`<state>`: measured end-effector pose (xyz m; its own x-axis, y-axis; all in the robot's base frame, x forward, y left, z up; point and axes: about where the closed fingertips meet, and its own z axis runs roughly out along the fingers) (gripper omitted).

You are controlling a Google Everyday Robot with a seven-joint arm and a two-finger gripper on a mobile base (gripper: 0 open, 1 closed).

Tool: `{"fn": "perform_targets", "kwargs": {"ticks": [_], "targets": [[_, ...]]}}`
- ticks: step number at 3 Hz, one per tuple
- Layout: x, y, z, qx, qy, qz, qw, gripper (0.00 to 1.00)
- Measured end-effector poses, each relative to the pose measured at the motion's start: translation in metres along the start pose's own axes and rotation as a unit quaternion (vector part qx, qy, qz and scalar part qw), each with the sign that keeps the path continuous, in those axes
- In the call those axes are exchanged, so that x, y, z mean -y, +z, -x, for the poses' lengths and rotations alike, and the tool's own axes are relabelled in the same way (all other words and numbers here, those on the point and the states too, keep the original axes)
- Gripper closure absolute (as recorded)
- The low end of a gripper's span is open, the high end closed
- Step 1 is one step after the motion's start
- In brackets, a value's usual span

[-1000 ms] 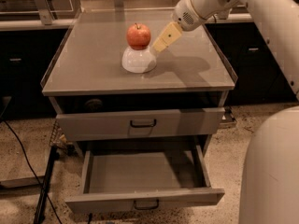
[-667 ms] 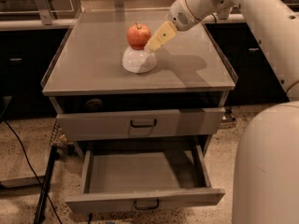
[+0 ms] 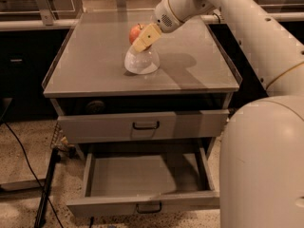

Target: Place apple into middle drawer

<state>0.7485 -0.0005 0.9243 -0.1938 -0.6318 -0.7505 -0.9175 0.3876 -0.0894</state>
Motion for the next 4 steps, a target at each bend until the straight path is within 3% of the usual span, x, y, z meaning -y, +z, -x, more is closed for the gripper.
{"fn": "perform_targets", "kwargs": {"ticks": [1,4], "targets": [[0.0015,0.0099,0.0011,-0.005,0.000,0.003,1.0000,0.06],[0.0015,0.0100,0.0011,-0.005,0.000,0.003,1.0000,0.75]]}}
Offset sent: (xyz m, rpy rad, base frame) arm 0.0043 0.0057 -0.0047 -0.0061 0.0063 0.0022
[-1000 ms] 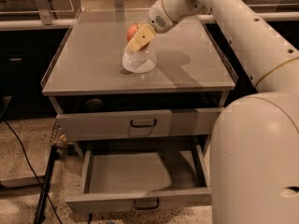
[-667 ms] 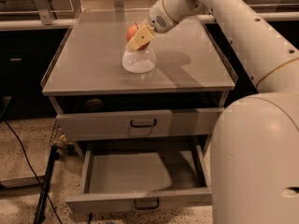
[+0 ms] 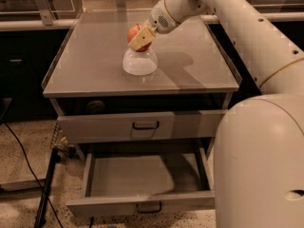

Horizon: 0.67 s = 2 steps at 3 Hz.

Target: Place apple into middle drawer

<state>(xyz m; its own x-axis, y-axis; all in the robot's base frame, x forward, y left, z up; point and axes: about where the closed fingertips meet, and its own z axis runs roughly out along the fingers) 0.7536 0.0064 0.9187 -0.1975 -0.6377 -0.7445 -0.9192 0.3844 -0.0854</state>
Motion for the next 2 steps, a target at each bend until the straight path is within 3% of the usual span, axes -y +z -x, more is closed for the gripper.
{"fn": "perform_targets", "kwargs": {"ticks": [1,2], "targets": [[0.0000,0.0000,0.0000,0.000,0.000,0.000,1.0000,0.98],[-0.0015,-0.0096,0.0090,0.003,-0.016,-0.003,0.9999,1.00]]}}
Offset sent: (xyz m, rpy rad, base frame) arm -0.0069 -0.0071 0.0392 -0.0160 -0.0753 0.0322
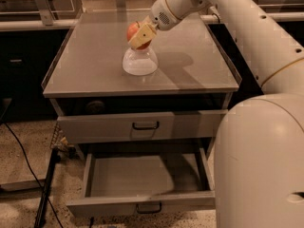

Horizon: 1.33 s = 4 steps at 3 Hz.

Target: Place apple into middle drawer

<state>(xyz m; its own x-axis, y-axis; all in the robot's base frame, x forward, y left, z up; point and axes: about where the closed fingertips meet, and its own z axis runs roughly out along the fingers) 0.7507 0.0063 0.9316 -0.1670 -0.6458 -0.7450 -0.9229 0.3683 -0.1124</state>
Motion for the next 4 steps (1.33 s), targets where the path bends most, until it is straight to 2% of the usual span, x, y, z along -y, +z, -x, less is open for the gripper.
{"fn": "perform_targets", "kwargs": {"ticks": [1,2,3,4], "targets": [[-0.009,-0.028,0.009,0.006,-0.025,0.003,0.9997,1.00],[-0.023,-0.066,0.008,0.009,-0.042,0.006,0.9990,1.00],[-0.047,-0.111,-0.003,0.010,-0.047,0.000,0.9988,1.00],[-0.103,-0.150,-0.053,-0.023,-0.014,0.019,0.9994,1.00]]}}
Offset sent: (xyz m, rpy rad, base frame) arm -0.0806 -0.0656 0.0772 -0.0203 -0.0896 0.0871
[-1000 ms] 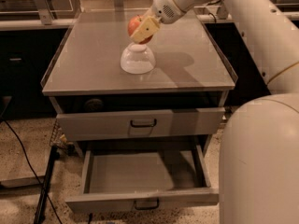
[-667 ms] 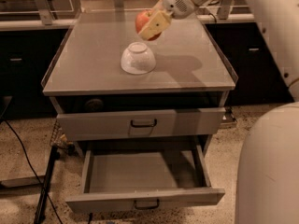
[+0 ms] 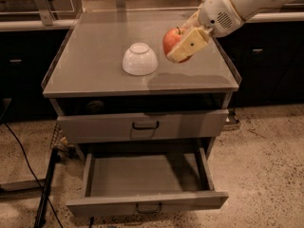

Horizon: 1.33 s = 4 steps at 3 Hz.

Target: Place apple into middle drawer

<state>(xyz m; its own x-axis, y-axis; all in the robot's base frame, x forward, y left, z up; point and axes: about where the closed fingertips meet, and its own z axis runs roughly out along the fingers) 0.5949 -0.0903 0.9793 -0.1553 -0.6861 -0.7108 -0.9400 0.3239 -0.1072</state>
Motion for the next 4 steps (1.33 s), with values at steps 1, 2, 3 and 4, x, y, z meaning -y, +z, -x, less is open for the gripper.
{"fn": "perform_targets", "kwargs": {"ticks": [1,2,3,4], "targets": [[0.000,0.000,0.000,0.000,0.000,0.000,1.0000,1.00],[-0.011,0.011,-0.012,0.000,0.009,0.012,0.9999,1.00],[-0.044,0.031,-0.040,0.009,0.032,0.018,0.9993,1.00],[-0.072,0.050,-0.068,0.006,0.051,0.025,0.9984,1.00]]}}
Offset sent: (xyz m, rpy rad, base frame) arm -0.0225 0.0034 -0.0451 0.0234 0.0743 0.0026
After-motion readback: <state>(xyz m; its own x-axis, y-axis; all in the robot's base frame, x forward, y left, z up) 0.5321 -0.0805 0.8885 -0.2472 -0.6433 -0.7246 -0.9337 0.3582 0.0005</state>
